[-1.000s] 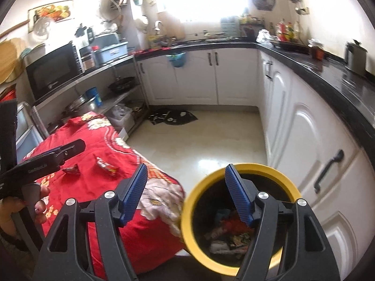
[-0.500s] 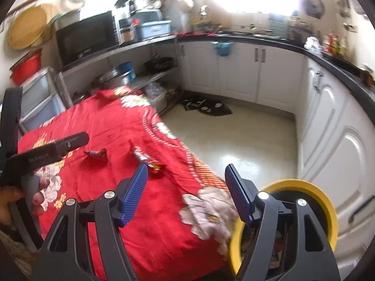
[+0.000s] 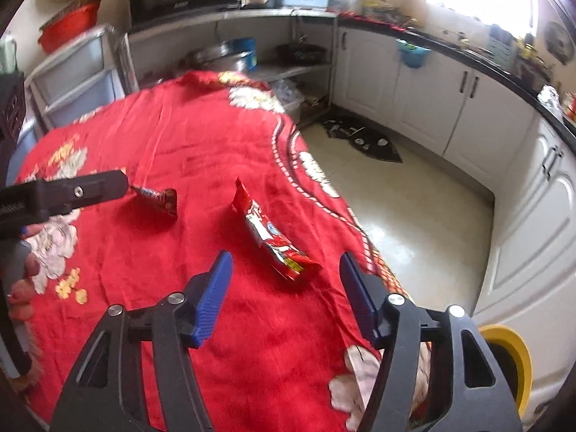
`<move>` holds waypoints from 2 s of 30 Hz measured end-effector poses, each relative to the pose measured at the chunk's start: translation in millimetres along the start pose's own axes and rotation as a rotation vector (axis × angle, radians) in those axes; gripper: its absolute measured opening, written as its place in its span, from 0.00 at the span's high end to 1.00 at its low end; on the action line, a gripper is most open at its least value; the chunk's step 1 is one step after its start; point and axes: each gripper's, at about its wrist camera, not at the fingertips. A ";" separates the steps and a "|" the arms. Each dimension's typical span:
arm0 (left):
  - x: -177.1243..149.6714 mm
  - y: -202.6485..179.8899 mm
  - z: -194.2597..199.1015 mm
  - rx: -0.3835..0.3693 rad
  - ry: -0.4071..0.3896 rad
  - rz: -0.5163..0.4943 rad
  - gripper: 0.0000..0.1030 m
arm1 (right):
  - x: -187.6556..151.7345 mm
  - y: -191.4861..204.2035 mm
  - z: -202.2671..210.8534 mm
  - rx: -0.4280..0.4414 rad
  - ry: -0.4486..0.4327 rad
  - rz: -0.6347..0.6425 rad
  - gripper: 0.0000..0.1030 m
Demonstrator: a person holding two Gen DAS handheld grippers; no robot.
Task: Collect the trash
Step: 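Grasp the brown chocolate bar with the left tool while the right tool grasps the red snack packet, then carry the chocolate bar and red packet over the yellow bin and release both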
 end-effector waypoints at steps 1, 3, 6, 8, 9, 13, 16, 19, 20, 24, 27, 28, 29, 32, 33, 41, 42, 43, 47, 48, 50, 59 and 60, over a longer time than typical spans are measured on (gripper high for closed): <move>1.1 3.0 -2.9 -0.006 0.006 0.016 0.16 | 1.7 1.9 -6.7 0.000 0.011 0.014 0.45; 3.4 10.1 -9.9 -0.014 0.020 0.054 0.19 | 5.1 3.5 -17.6 0.007 0.028 0.028 0.48; 7.6 19.6 -19.7 -0.026 0.036 0.107 0.25 | 8.8 6.4 -35.2 0.020 0.057 0.047 0.50; 10.4 26.0 -27.3 -0.029 0.046 0.153 0.27 | 10.9 9.6 -45.7 0.023 0.074 0.061 0.53; 11.5 29.7 -30.3 -0.030 0.049 0.175 0.28 | 11.7 10.7 -50.2 0.027 0.082 0.067 0.56; 16.1 43.4 -40.9 -0.013 0.058 0.256 0.32 | 11.3 13.2 -64.3 0.036 0.109 0.079 0.68; 20.4 49.5 -43.6 0.000 0.046 0.291 0.39 | 9.6 11.5 -67.2 0.048 0.109 0.060 0.76; 23.5 53.3 -44.6 0.025 0.039 0.309 0.52 | 6.0 10.7 -64.0 0.066 0.110 0.046 0.80; 24.0 54.4 -44.5 0.038 0.036 0.313 0.55 | 3.8 10.5 -61.6 0.075 0.110 0.041 0.81; 22.7 57.3 -46.3 0.079 0.039 0.298 0.81 | -6.4 9.4 -51.2 0.098 0.105 0.012 0.82; 20.2 56.1 -43.4 0.078 0.038 0.265 0.85 | -13.9 9.7 -43.3 0.107 0.101 -0.008 0.82; 19.0 55.7 -42.7 0.073 0.040 0.257 0.87 | -16.6 9.6 -40.2 0.110 0.099 -0.014 0.82; 17.2 53.8 -40.5 0.064 0.042 0.244 0.87 | -18.4 9.5 -38.0 0.113 0.099 -0.021 0.82; 10.7 44.9 -34.3 0.031 0.040 0.210 0.87 | -23.9 10.1 -30.5 0.123 0.095 -0.042 0.82; 8.4 39.8 -31.6 0.026 0.039 0.187 0.88 | -26.0 10.1 -27.9 0.126 0.094 -0.048 0.82; -5.9 -8.1 -6.8 -0.015 0.021 0.019 0.88 | -39.4 3.4 7.8 0.136 0.047 -0.104 0.83; -7.0 -12.5 -4.9 -0.019 0.019 0.006 0.88 | -40.6 1.5 12.6 0.136 0.039 -0.112 0.83; -8.3 -19.0 -1.7 -0.026 0.014 -0.012 0.88 | -41.5 -0.6 18.6 0.138 0.029 -0.121 0.83; -12.7 -40.5 8.9 -0.059 0.003 -0.068 0.88 | -45.9 -8.9 37.5 0.133 0.004 -0.151 0.83; -14.4 -44.1 11.8 -0.066 0.002 -0.078 0.88 | -48.2 -11.9 42.8 0.130 -0.001 -0.161 0.83; -16.6 -57.7 15.5 -0.080 -0.004 -0.108 0.88 | -52.3 -18.4 52.4 0.122 -0.014 -0.181 0.83; -22.3 -111.9 20.9 -0.145 -0.019 -0.213 0.88 | -76.6 -55.4 95.0 0.046 -0.065 -0.272 0.83; -23.4 -117.7 21.4 -0.151 -0.021 -0.225 0.88 | -79.3 -59.7 99.1 0.036 -0.070 -0.282 0.83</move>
Point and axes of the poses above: each gripper's, at about its wrist camera, not at the fingertips, and z roughly against the way its jaws point, y to its left, x to its top, and after that the axes turned 8 degrees about -x, right-handed
